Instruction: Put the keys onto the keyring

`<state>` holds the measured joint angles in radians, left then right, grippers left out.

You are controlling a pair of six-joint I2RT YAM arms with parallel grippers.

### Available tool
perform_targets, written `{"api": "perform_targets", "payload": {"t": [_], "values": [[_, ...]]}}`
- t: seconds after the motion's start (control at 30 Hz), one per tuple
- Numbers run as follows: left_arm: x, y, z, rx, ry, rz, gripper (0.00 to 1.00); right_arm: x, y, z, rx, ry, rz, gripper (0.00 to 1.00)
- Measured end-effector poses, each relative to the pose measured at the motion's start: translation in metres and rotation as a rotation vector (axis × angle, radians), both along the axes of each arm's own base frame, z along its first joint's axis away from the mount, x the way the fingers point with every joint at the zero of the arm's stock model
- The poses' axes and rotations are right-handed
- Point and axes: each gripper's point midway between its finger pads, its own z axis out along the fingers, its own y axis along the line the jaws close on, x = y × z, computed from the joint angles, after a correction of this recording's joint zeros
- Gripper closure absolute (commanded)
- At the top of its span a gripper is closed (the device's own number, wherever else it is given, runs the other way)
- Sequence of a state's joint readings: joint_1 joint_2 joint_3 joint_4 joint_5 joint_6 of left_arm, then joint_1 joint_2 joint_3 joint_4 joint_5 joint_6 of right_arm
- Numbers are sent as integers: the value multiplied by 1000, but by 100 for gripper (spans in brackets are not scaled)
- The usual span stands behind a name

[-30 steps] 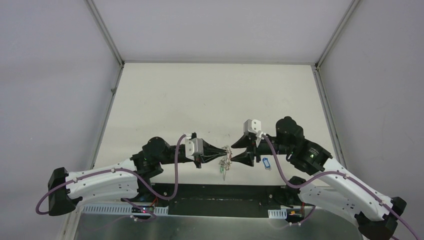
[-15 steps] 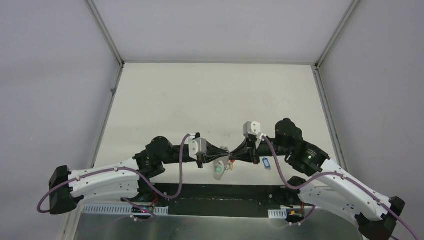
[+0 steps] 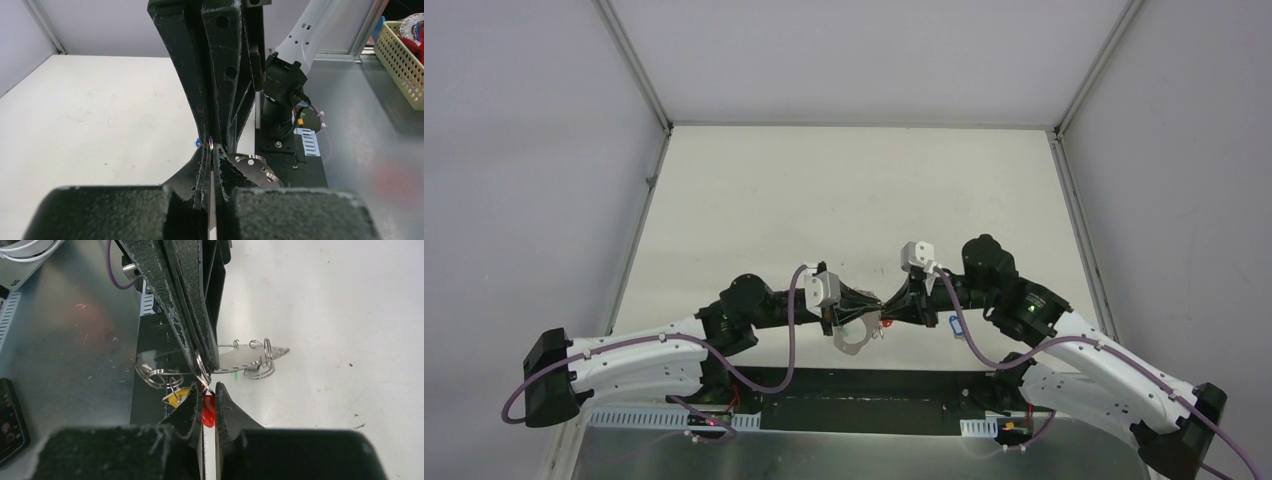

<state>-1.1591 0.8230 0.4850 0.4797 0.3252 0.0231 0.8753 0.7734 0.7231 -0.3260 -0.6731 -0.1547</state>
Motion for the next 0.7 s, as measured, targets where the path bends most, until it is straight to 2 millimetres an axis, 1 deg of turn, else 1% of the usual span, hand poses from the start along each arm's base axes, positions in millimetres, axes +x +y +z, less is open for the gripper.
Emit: {"api": "perform_targets", "payload": {"t": [0.07,0.17,0.27,0.4,0.47,0.57,0.7], "values": [[2,-2,-3,7,8,9,100,1,1,-4,-14,14,0,90],[5,-4,-6,13,17,16,100,3,4,-11,-34,43,-4,79],[8,-4,-8,17,25,33,100,4,5,-13,-43,58,-15,65],[11,-3,0,-11,18,54,100,6,2,-13,-48,56,-43,48],[13,-2,2,-18,18,63,100,7,-1,-9,-38,41,-61,41],[13,2,4,-20,18,71,100,7,-9,4,0,-3,-90,31],[13,8,8,-27,19,89,100,6,-19,23,62,-68,-124,25]]}}
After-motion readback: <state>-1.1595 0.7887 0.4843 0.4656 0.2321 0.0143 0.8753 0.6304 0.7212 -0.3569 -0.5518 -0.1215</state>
